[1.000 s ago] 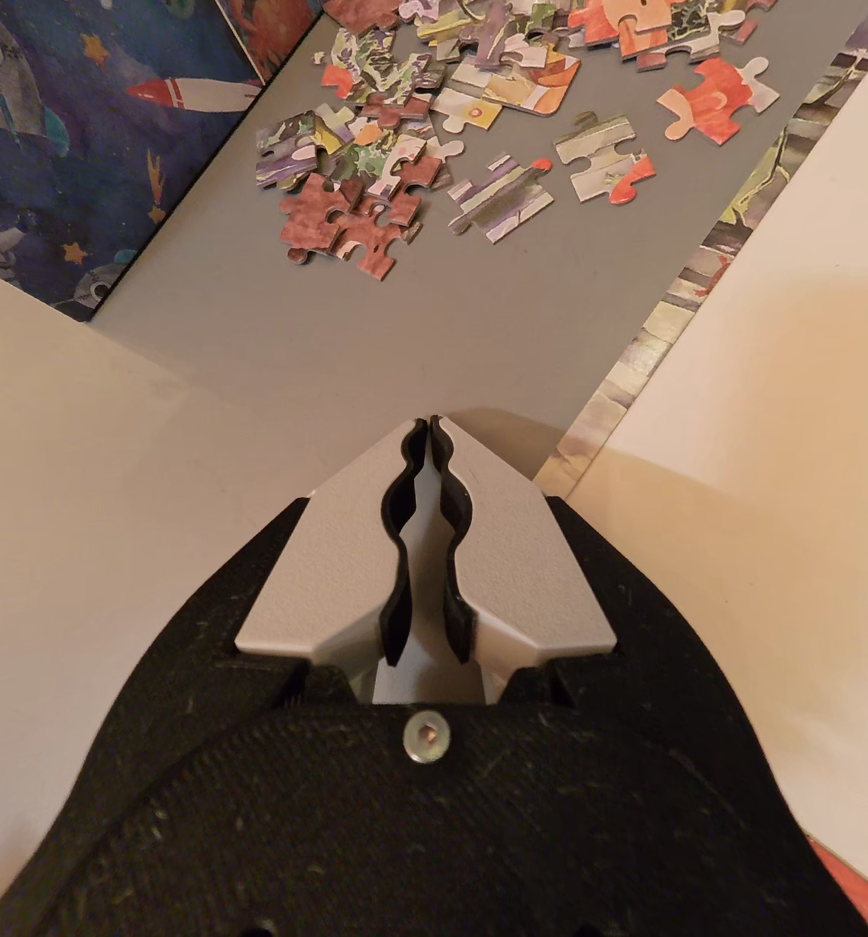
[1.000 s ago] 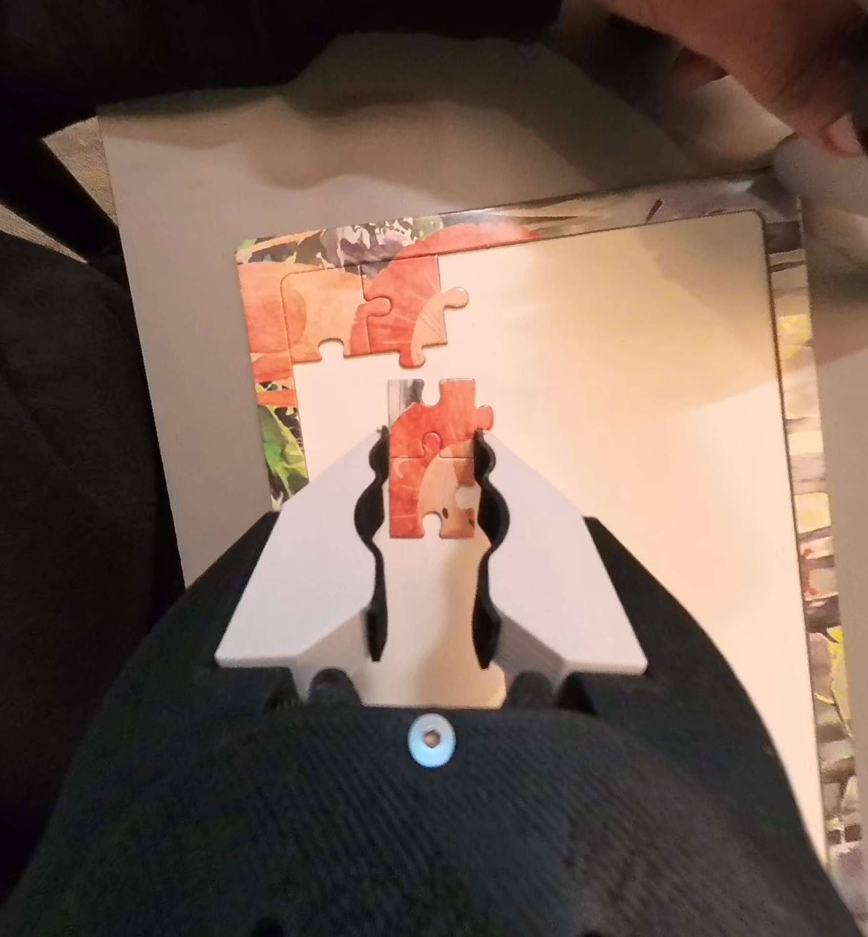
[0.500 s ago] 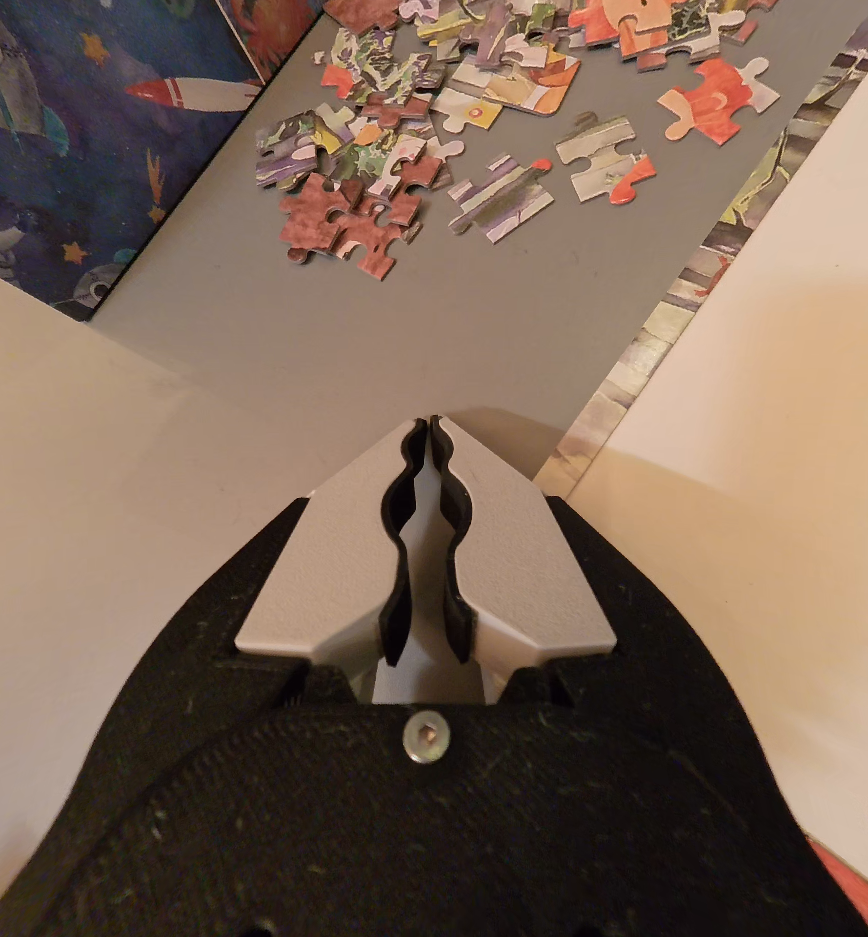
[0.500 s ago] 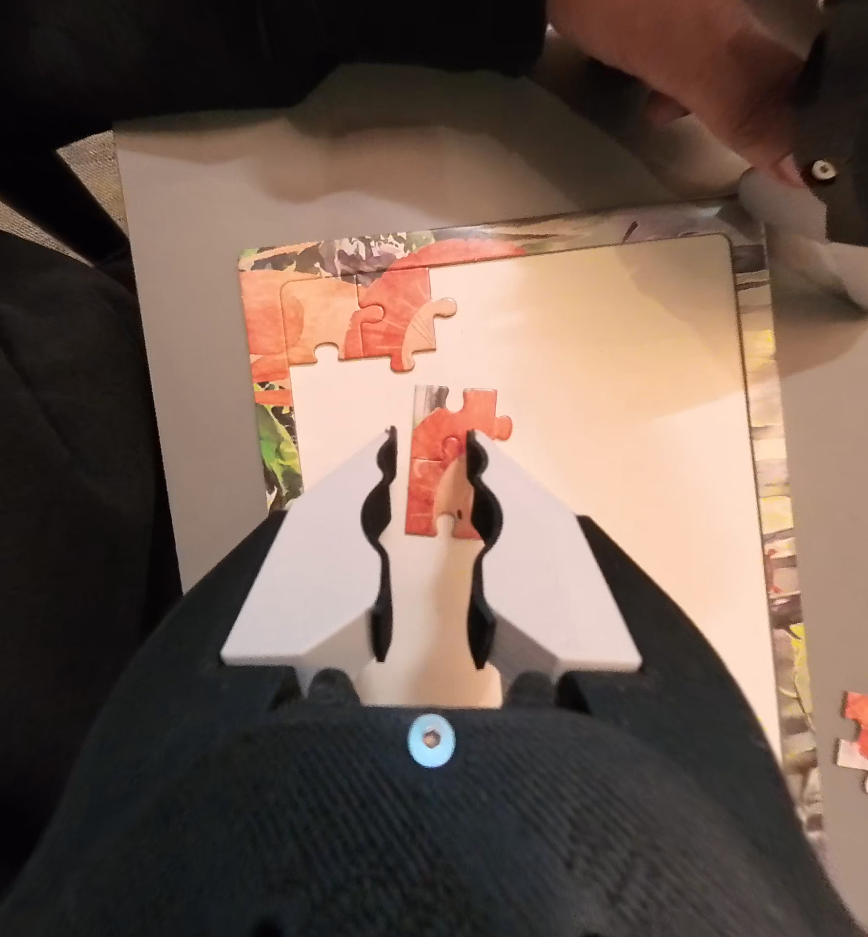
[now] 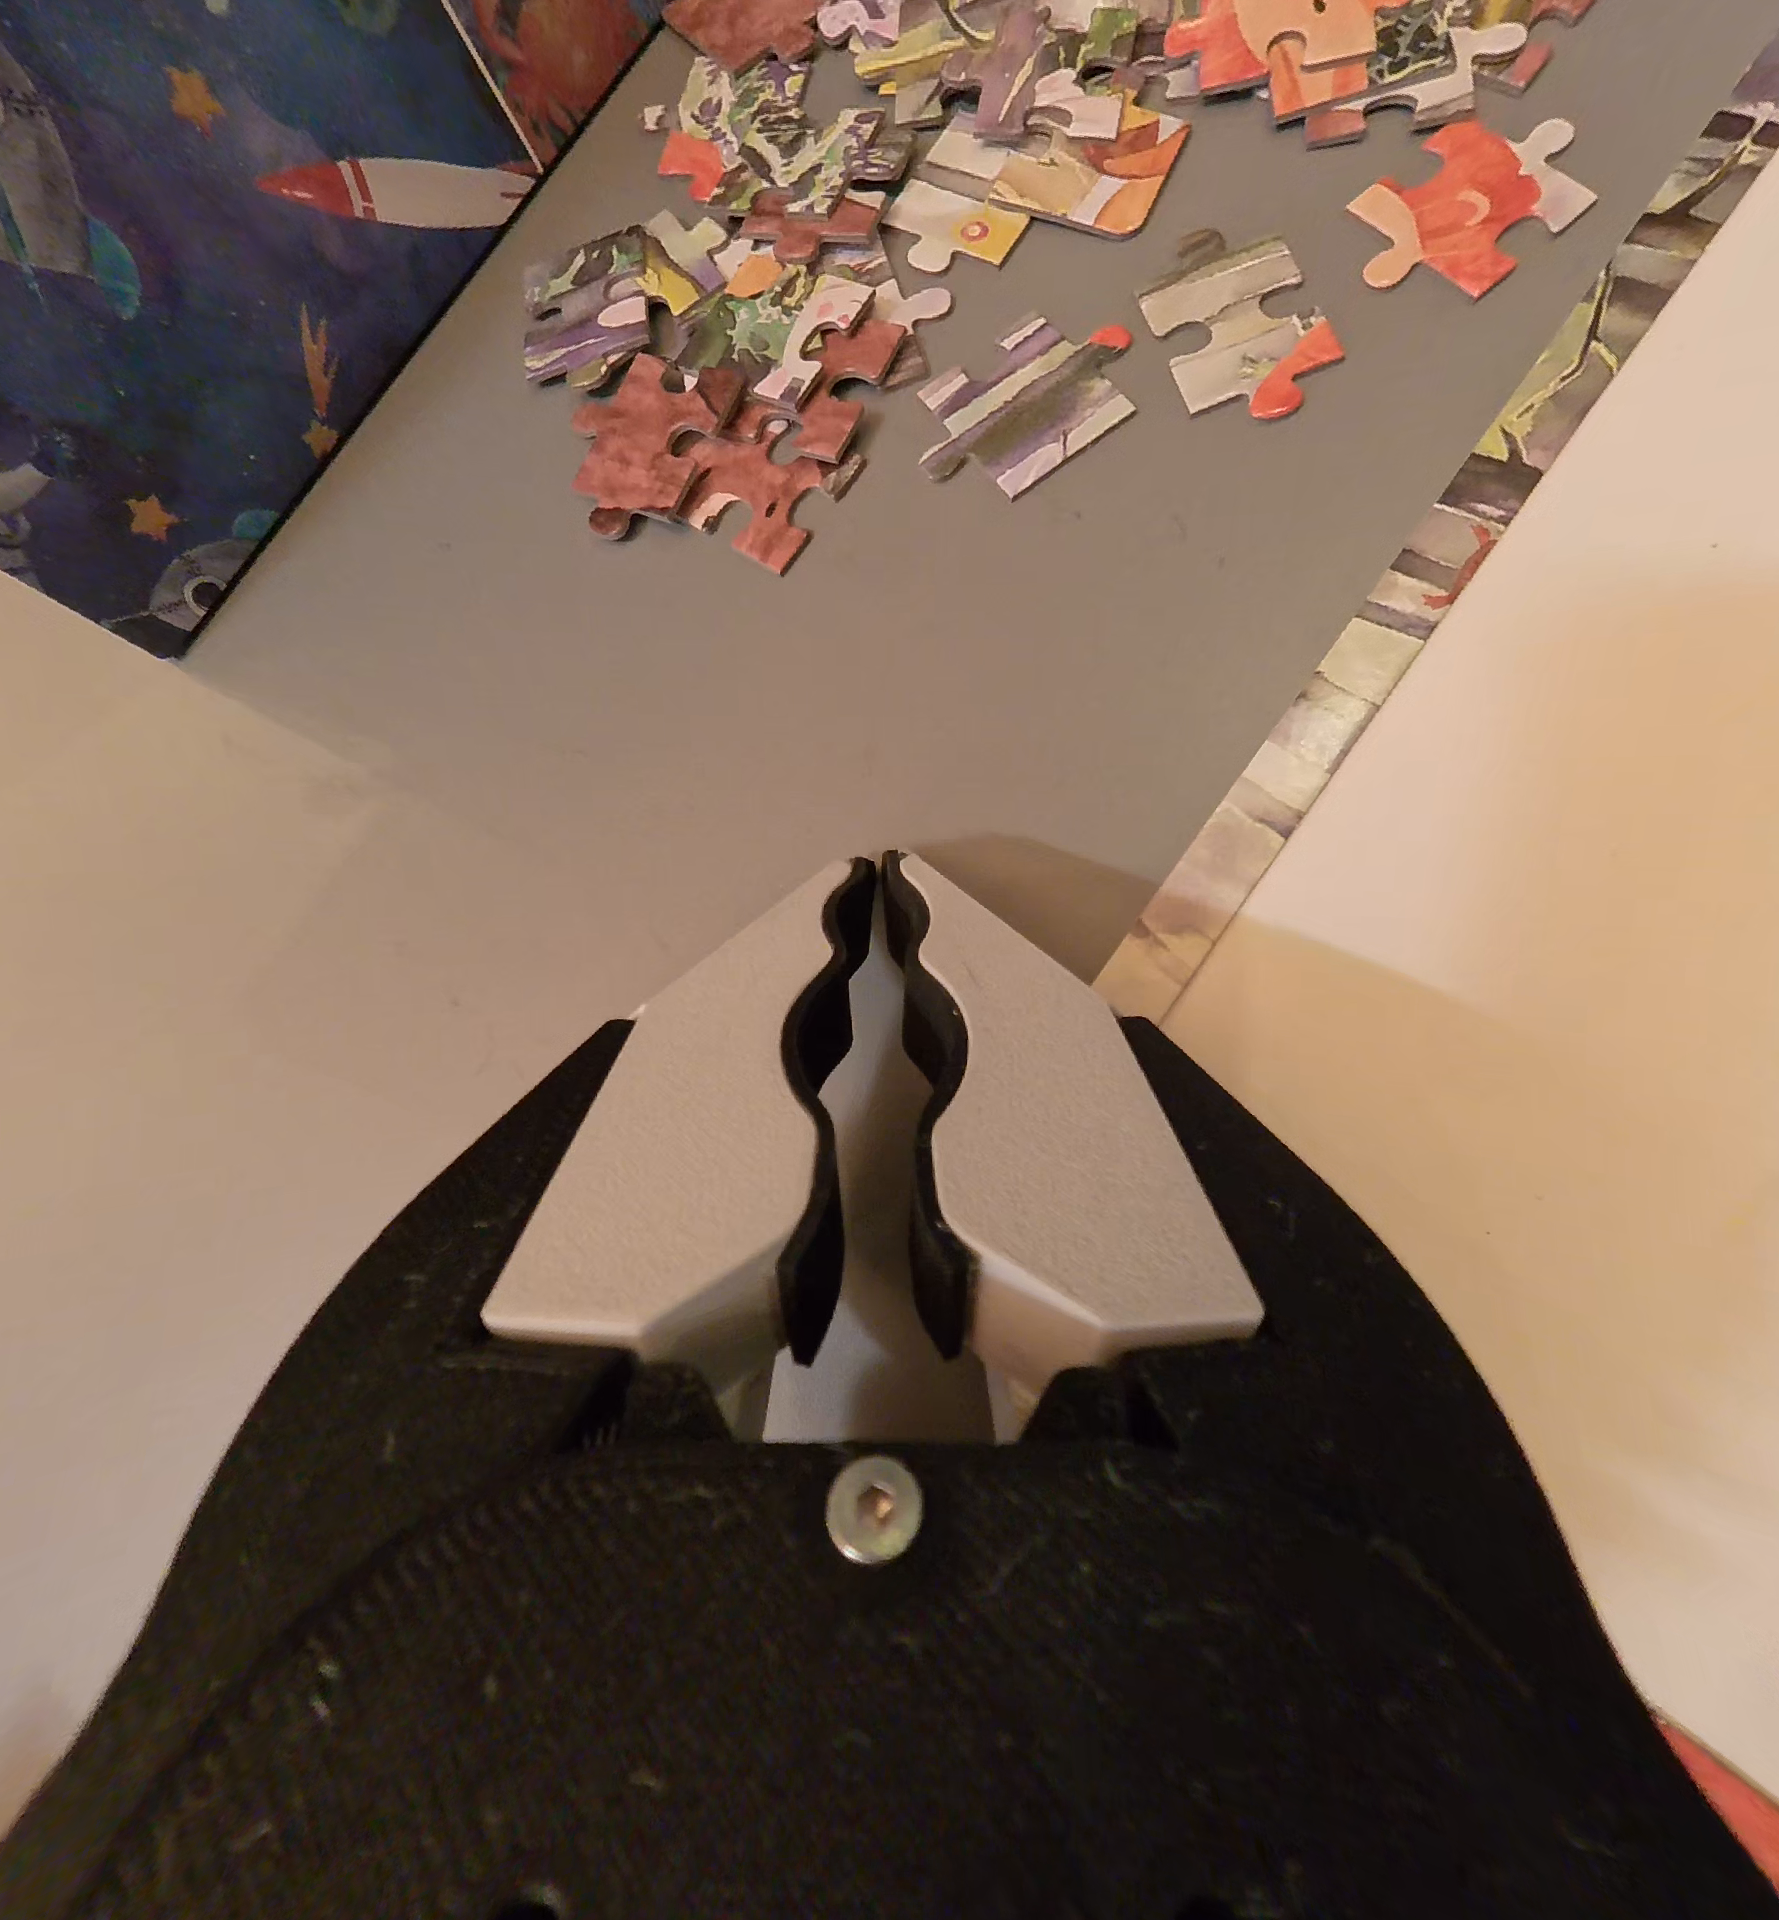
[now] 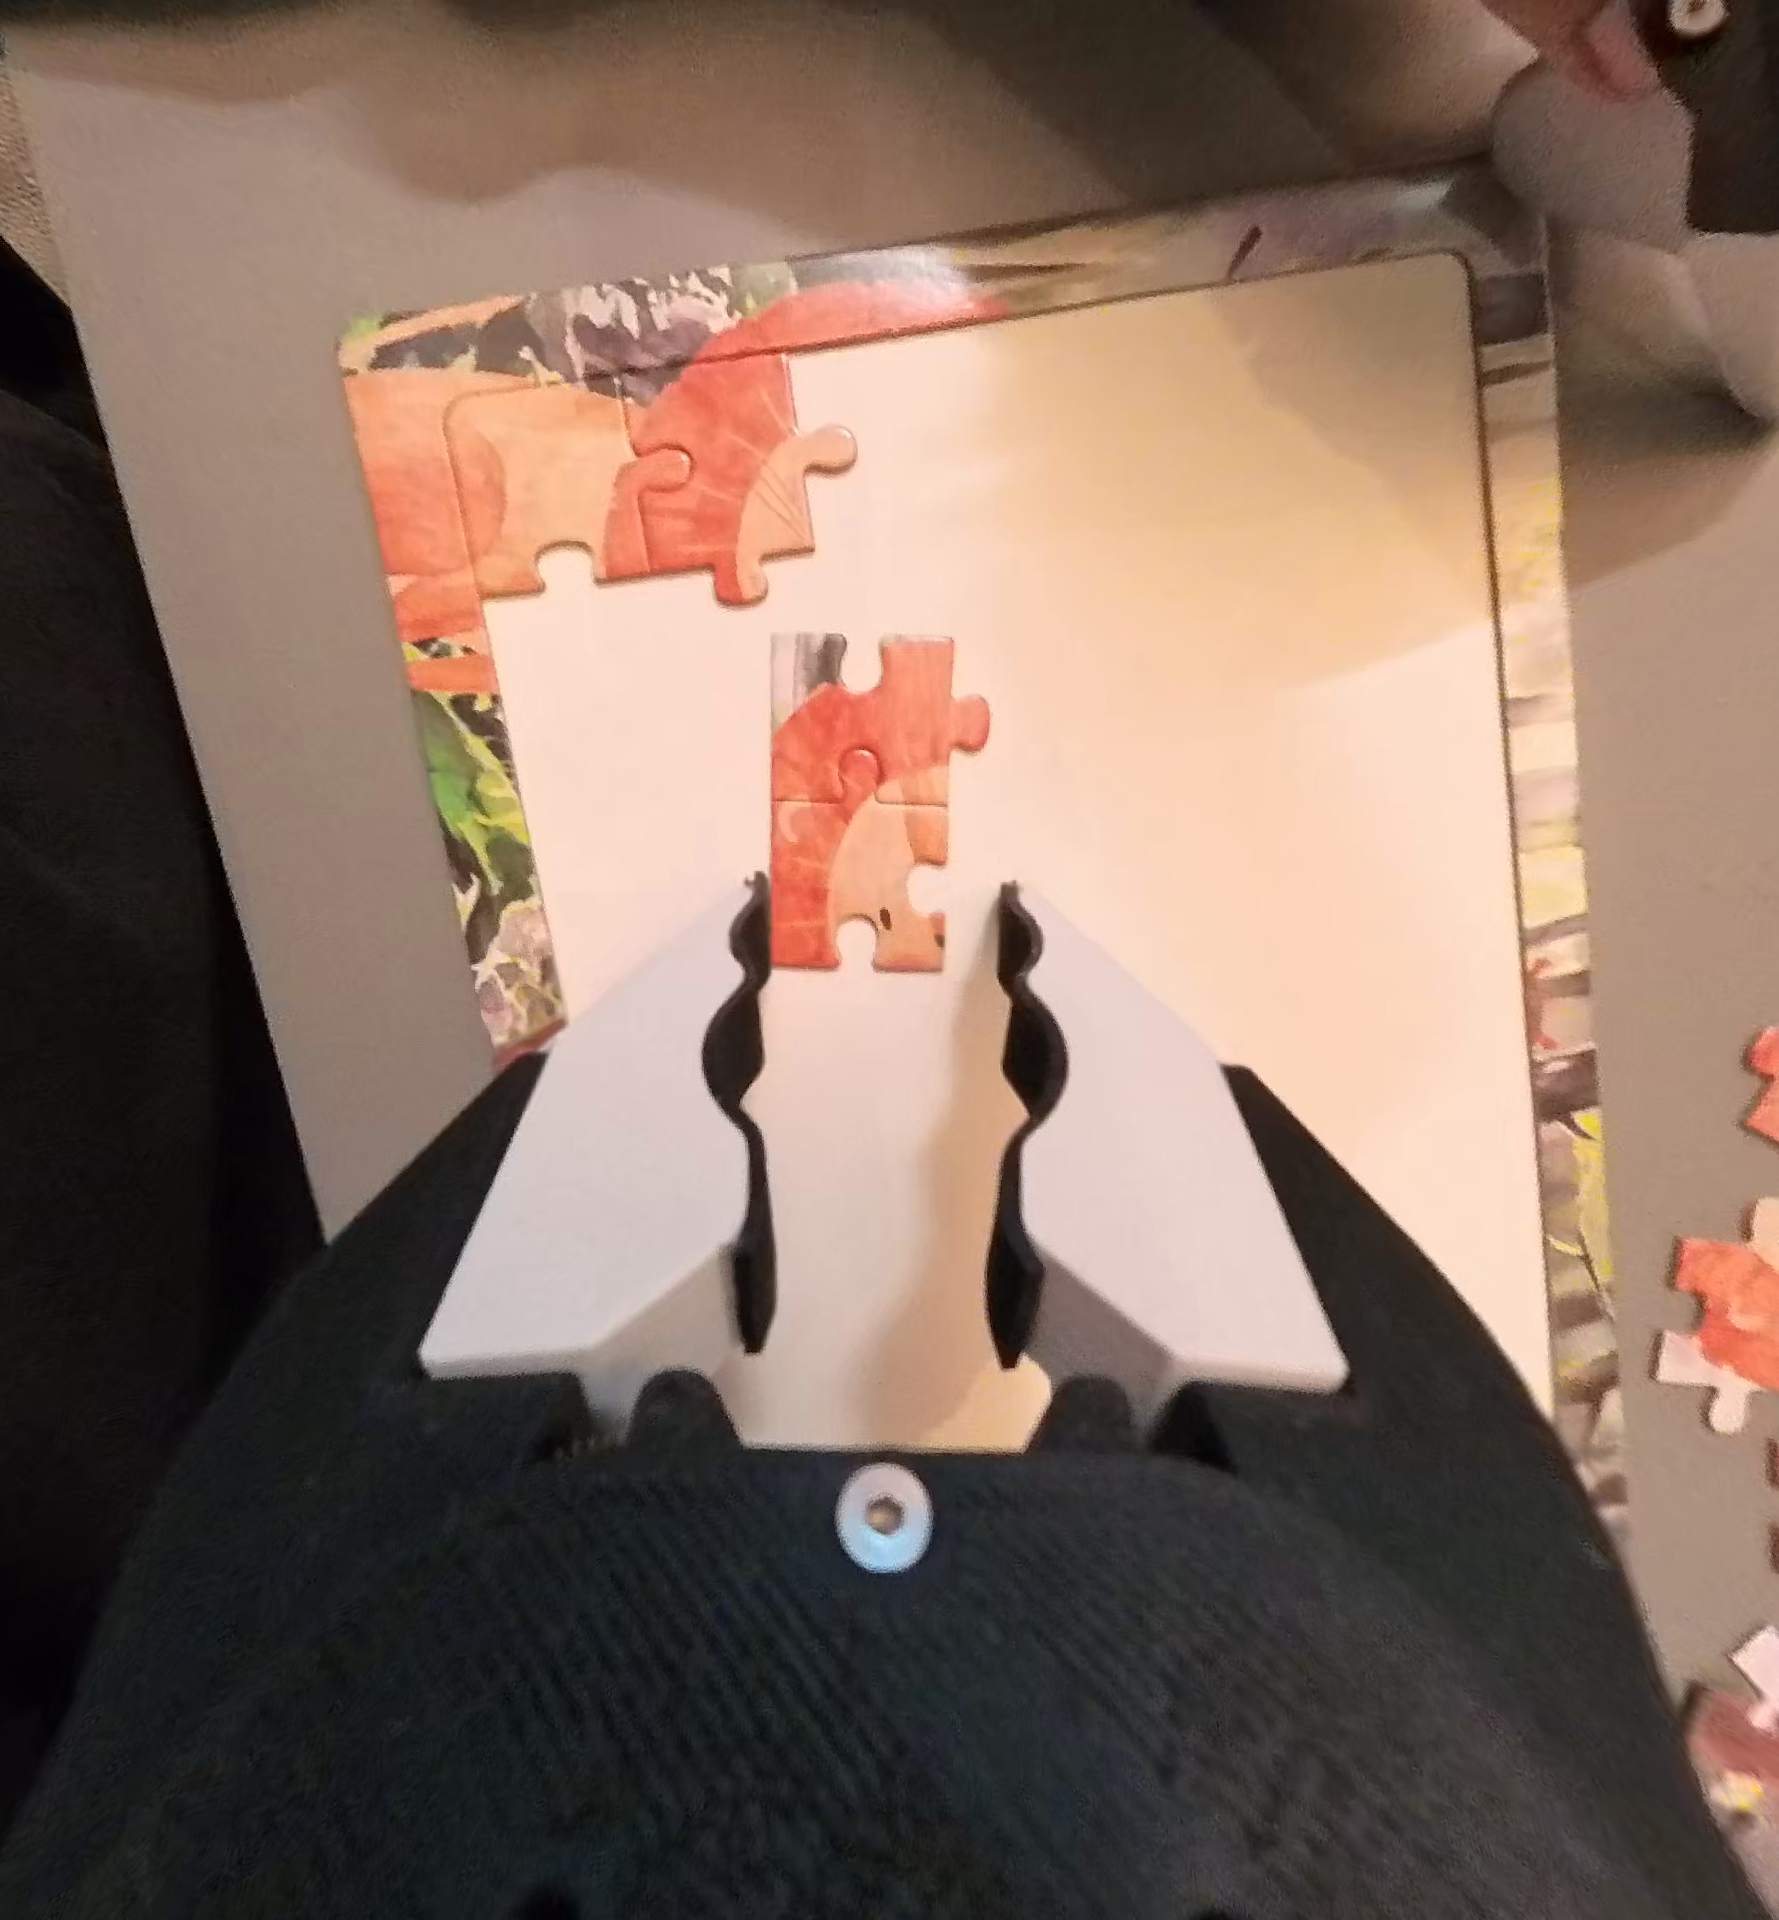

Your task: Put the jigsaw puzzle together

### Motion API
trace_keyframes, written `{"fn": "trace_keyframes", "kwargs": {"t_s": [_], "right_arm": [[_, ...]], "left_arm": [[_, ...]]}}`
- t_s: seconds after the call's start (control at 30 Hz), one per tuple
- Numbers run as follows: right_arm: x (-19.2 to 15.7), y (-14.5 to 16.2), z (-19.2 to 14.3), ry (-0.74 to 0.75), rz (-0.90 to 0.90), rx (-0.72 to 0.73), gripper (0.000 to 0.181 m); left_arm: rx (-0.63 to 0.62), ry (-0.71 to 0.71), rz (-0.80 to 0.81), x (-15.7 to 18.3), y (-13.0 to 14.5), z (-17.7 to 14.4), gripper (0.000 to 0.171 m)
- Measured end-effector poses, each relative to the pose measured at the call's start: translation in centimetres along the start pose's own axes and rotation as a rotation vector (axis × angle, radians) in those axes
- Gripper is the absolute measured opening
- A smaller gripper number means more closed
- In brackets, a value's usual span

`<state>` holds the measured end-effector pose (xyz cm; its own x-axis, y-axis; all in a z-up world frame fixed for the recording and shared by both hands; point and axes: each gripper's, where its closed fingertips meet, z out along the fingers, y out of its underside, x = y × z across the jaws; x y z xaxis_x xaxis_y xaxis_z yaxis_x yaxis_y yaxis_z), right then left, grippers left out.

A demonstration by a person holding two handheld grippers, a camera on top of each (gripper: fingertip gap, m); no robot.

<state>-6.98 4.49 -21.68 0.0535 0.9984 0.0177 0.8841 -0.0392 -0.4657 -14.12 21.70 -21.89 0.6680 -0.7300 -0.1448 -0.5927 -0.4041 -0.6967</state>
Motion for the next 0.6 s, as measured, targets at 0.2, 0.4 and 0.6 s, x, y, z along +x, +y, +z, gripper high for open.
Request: {"fn": "trace_keyframes", "kwargs": {"t_s": [0.2, 0.4, 0.6], "right_arm": [[4.4, 0.5, -0.7, 0.198, 0.010, -0.021, 0.029], [3.9, -0.6, -0.3, 0.135, 0.093, 0.060, 0.038], [2.9, -1.0, -0.6, 0.069, 0.155, 0.104, 0.046]], "left_arm": [[0.000, 0.003, -0.006, 0.0, 0.0, 0.0, 0.003], [0.000, 0.004, -0.008, 0.0, 0.0, 0.0, 0.003], [0.000, 0.001, -0.001, 0.0, 0.0, 0.0, 0.003]]}}
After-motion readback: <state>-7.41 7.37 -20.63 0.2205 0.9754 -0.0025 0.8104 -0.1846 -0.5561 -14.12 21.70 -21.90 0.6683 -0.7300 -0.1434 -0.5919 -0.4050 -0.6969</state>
